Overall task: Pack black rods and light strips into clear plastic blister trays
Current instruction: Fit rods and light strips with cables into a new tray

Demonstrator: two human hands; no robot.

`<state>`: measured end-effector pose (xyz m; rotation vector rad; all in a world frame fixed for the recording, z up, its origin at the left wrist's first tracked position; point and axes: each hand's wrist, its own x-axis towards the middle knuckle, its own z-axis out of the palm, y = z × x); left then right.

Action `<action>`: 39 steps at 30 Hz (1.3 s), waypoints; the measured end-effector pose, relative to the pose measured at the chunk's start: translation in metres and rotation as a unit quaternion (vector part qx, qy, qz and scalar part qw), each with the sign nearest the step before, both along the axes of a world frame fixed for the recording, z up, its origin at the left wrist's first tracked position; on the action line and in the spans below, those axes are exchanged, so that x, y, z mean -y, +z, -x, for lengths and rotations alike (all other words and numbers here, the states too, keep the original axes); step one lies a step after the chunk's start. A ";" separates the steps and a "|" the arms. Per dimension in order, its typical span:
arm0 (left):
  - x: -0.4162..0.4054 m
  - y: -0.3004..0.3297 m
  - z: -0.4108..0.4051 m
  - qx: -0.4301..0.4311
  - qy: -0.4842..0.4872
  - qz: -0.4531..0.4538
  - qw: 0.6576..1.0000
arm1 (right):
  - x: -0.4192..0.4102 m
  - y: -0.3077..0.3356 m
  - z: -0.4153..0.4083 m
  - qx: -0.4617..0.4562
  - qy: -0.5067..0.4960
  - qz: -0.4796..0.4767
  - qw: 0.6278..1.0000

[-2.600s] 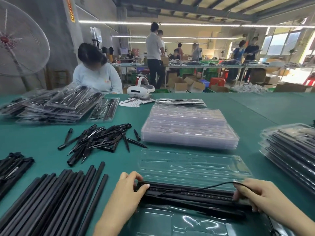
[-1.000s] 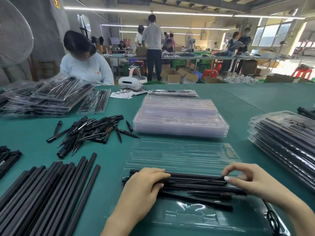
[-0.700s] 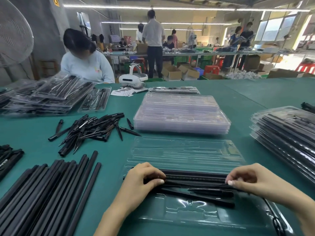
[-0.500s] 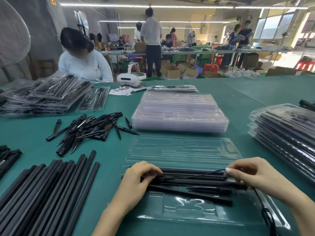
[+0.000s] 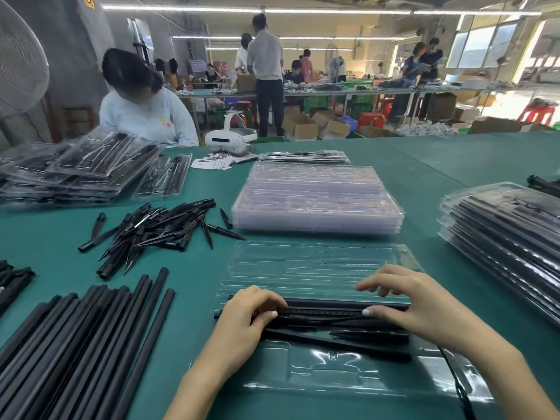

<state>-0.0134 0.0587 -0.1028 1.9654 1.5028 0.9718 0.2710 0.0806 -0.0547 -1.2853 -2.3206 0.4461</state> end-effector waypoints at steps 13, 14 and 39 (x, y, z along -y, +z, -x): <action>0.000 -0.004 0.000 0.031 0.013 -0.003 0.999 | -0.018 -0.003 0.099 0.237 0.122 -0.104 0.958; -0.001 -0.004 0.001 0.028 0.012 -0.005 1.000 | -0.017 -0.003 0.101 0.242 0.121 -0.112 0.956; 0.008 0.005 0.002 -0.094 -0.011 -0.033 0.995 | 0.009 -0.002 0.092 0.217 -0.088 0.059 0.971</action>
